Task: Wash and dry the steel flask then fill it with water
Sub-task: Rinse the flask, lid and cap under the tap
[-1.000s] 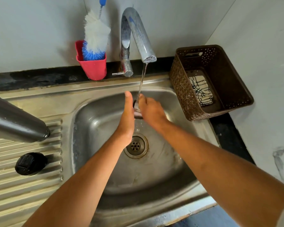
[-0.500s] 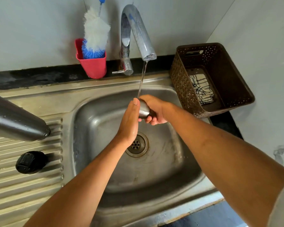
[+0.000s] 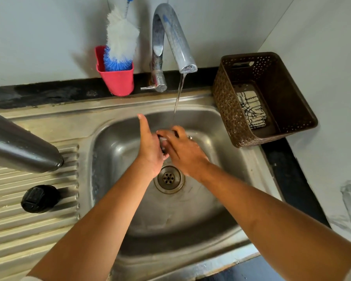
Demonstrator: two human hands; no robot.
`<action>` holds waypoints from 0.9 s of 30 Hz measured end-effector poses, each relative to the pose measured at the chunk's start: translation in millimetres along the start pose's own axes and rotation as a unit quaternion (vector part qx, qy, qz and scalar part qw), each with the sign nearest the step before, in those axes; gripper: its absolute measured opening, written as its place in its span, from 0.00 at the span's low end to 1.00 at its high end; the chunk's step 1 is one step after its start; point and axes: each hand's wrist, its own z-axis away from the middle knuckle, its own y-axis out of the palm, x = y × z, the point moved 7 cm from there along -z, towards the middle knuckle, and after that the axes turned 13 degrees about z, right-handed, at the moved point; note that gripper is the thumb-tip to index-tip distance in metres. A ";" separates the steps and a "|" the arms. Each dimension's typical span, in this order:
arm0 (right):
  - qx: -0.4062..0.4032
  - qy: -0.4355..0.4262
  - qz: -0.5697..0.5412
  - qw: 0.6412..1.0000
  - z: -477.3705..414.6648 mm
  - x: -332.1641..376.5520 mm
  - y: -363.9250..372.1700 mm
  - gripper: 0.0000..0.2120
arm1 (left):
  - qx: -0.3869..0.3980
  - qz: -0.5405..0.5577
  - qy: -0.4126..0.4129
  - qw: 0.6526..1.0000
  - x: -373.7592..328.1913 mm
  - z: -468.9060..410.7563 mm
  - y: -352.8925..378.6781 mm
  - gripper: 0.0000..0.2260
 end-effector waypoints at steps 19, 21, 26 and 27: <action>0.179 0.232 -0.288 0.911 -32.3 -36.2 8.5 0.24 | 0.012 -0.133 0.081 0.988 -2.1 6.0 15.9 0.35; 0.271 0.323 -0.384 0.821 -23.9 -40.7 11.8 0.26 | 0.006 -0.101 0.110 0.989 -4.1 2.2 16.1 0.25; 0.034 0.278 -0.232 0.931 -30.9 -26.5 -19.6 0.25 | -0.086 0.105 0.040 0.990 -3.3 -14.0 4.1 0.18; -0.008 0.211 -0.135 0.968 -28.7 -10.6 -25.5 0.22 | -0.112 0.139 0.016 0.984 -2.3 -15.8 1.1 0.21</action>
